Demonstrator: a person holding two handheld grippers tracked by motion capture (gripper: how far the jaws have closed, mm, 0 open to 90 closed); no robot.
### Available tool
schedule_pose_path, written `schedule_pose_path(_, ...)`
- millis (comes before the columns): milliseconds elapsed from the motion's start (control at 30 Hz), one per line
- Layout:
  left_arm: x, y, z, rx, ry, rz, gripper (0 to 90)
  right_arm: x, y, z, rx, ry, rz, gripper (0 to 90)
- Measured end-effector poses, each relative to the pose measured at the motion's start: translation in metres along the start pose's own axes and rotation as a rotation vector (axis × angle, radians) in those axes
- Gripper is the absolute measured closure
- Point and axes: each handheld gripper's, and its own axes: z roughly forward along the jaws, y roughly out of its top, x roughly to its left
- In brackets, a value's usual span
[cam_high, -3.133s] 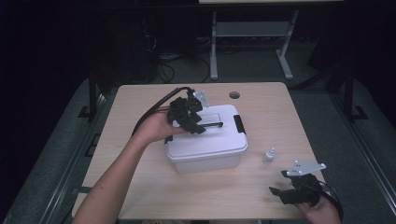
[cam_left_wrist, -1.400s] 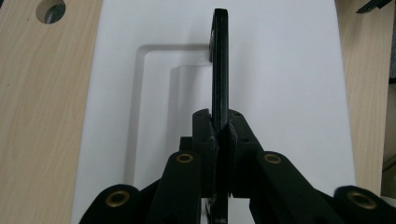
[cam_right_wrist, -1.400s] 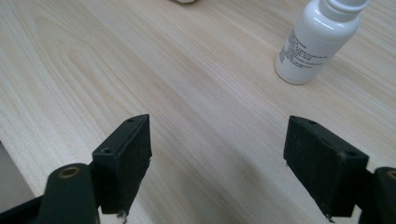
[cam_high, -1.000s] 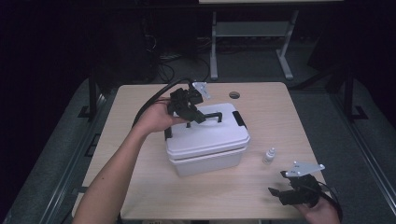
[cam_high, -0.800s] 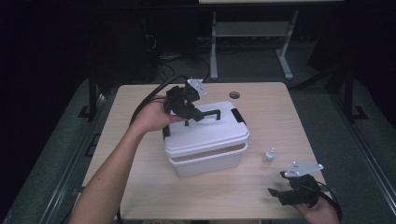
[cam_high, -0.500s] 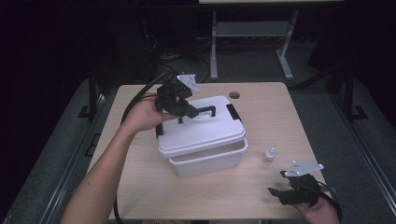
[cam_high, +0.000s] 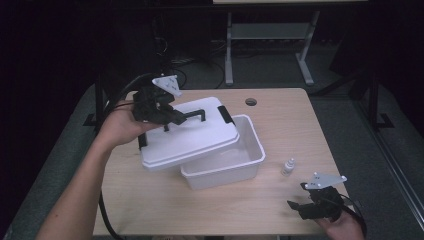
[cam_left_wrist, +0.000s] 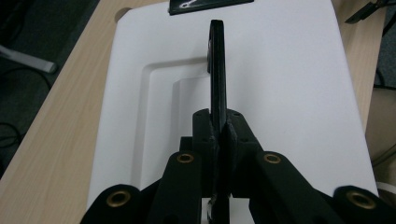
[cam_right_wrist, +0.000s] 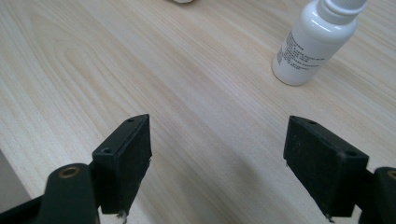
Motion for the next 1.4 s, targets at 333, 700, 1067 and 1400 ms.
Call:
schedule_pose_path(333,-0.002,-0.028,-0.030,-0.004,0.048,-0.049,84.1,0.000,0.002,0.002,0.004,-0.002,-0.012,22.7)
schedule_pose_path(700,-0.004,-0.056,-0.048,0.001,0.083,-0.089,84.1,0.000,0.001,0.002,0.009,-0.008,-0.008,22.7)
schedule_pose_path(1067,-0.006,-0.089,-0.065,0.005,0.115,-0.141,84.1,0.001,0.003,0.004,0.017,-0.008,-0.016,22.7)
schedule_pose_path(1400,-0.007,-0.122,-0.065,0.002,0.120,-0.180,84.1,0.000,0.005,0.006,0.024,-0.011,-0.012,22.7)
